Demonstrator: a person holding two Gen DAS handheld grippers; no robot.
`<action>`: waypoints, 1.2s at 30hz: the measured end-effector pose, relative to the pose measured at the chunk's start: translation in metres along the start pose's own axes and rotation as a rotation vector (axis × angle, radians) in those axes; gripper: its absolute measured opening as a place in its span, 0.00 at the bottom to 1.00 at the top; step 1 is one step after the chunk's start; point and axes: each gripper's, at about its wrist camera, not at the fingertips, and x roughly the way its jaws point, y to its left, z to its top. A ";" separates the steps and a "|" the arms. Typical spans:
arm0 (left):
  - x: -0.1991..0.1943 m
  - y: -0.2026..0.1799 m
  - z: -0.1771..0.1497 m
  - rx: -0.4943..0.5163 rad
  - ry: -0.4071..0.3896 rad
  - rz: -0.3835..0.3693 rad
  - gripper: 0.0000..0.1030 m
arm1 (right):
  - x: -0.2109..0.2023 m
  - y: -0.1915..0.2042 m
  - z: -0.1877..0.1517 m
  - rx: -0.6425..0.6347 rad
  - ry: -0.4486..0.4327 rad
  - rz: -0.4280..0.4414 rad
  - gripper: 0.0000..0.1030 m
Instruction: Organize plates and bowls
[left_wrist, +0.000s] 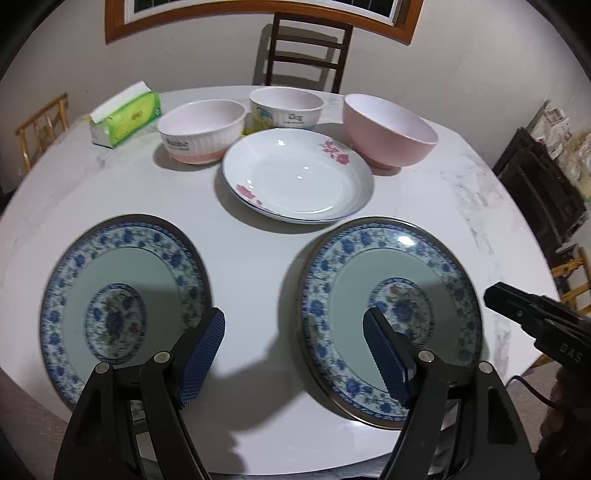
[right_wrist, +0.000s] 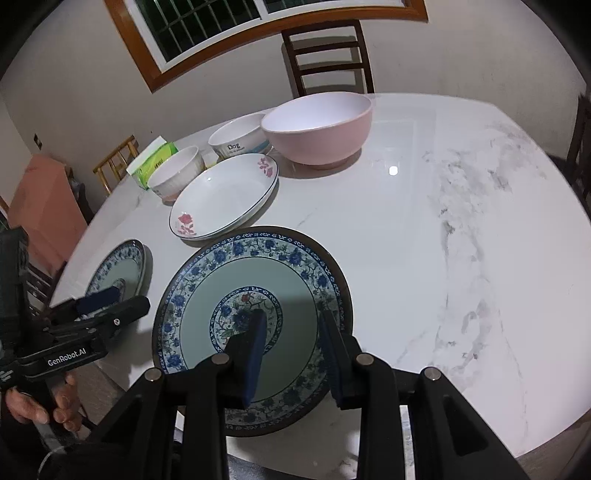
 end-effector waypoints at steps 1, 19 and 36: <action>0.001 0.001 0.000 -0.006 0.009 -0.026 0.72 | 0.000 -0.004 0.000 0.014 0.001 0.010 0.29; 0.030 0.005 0.000 -0.056 0.095 -0.211 0.70 | 0.024 -0.056 -0.008 0.143 0.070 0.161 0.29; 0.049 0.006 -0.001 -0.054 0.128 -0.196 0.59 | 0.047 -0.065 -0.008 0.168 0.098 0.209 0.29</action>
